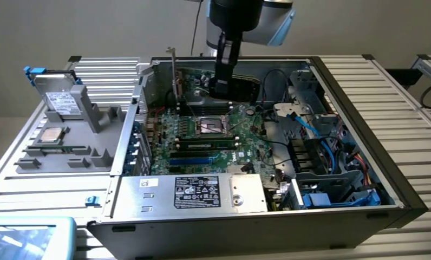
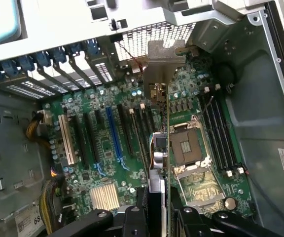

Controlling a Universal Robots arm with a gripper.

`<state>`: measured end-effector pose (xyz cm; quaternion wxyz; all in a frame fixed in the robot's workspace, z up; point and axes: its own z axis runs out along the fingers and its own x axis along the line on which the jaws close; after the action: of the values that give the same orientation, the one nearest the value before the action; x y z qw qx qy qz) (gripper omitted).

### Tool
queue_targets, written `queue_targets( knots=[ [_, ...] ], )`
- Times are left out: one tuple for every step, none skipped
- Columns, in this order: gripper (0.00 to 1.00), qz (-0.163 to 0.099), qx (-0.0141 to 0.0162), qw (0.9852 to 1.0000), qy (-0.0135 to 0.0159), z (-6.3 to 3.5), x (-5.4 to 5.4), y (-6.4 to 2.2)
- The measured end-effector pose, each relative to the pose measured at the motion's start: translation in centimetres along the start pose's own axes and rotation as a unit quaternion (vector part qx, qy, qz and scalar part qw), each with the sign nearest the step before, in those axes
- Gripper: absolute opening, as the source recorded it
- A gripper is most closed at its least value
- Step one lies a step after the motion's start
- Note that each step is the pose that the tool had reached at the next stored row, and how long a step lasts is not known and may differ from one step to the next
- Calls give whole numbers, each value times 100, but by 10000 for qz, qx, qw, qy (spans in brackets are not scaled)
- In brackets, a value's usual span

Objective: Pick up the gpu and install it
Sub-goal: 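Insert the gpu into the slot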

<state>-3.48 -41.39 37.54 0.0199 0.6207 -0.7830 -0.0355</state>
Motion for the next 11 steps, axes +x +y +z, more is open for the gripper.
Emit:
queue_targets(
  knots=[
    [28, -87, 1, 10000, 15, 0, 0, 0],
    [28, -164, 4, 9999, 34, 1, 0, 0],
    [28, -240, 7, 9997, 59, 2, 0, 0],
    [28, -298, 12, 9995, 89, 4, 0, 0],
    [28, -353, 18, 9993, 124, 4, 0, 0],
    [28, -409, 24, 9990, 162, 5, 0, 0],
    [28, -466, 31, 9987, 201, 6, 0, 0],
    [28, -527, 36, 9983, 232, 7, 0, -1],
    [28, -605, 39, 9979, 249, 10, 0, -1],
    [28, -697, 41, 9972, 258, 14, 1, -2],
    [28, -785, 42, 9965, 265, 17, 1, -2]
  ],
)
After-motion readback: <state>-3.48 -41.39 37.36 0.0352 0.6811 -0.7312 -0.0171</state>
